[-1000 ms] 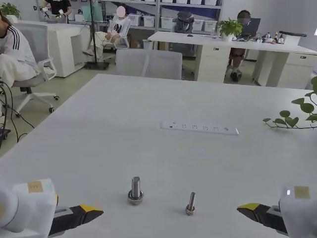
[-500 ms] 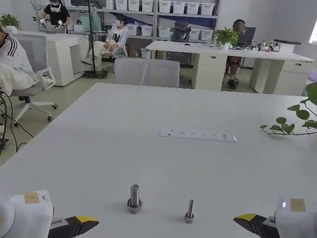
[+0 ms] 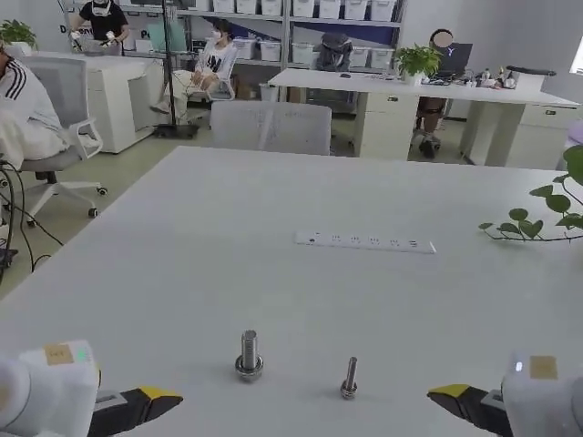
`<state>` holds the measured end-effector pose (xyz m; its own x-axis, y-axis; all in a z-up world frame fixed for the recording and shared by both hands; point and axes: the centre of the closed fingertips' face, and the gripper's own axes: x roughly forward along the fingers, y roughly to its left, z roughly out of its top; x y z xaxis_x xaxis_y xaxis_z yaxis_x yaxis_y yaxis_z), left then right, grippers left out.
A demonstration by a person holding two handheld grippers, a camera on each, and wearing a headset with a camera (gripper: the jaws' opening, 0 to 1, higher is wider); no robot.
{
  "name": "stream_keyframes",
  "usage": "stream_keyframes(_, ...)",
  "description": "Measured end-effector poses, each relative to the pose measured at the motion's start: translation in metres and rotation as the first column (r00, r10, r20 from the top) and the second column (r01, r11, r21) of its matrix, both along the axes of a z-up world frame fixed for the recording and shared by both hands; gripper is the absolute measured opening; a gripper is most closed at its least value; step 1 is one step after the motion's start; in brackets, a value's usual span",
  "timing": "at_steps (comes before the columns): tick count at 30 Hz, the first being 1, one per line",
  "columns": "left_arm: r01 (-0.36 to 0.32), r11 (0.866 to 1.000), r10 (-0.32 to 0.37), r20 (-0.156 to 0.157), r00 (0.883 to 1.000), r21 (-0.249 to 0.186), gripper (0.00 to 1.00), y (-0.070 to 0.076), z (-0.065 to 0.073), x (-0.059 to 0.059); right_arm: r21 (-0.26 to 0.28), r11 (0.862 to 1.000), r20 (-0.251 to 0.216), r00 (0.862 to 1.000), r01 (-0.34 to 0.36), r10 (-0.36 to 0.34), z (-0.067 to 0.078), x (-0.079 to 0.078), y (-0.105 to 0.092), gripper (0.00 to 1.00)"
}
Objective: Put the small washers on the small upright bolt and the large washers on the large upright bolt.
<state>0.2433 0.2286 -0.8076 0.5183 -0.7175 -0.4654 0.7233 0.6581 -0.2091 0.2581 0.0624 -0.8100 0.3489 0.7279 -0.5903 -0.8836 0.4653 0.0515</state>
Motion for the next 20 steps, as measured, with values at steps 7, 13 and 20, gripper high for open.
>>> stream_keyframes(7, 0.000, 1.000, 0.000, 0.000, 1.000, -0.002, 0.82, 0.0003, 0.0003, 0.0001, 0.000, 1.000, -0.002, 1.000, 0.004, -0.004, 0.0001, -0.0004, -0.0002, 0.98)
stream_keyframes(13, 0.002, 1.000, -0.002, -0.001, 1.000, -0.003, 0.82, -0.0001, 0.0002, 0.0004, -0.003, 1.000, -0.001, 1.000, 0.006, -0.006, -0.0001, 0.0006, -0.0007, 0.98)
stream_keyframes(20, 0.006, 1.000, -0.006, -0.003, 1.000, -0.002, 0.82, 0.0007, 0.0001, 0.0001, -0.005, 1.000, -0.005, 1.000, 0.006, -0.006, -0.0005, -0.0005, 0.0013, 0.98)
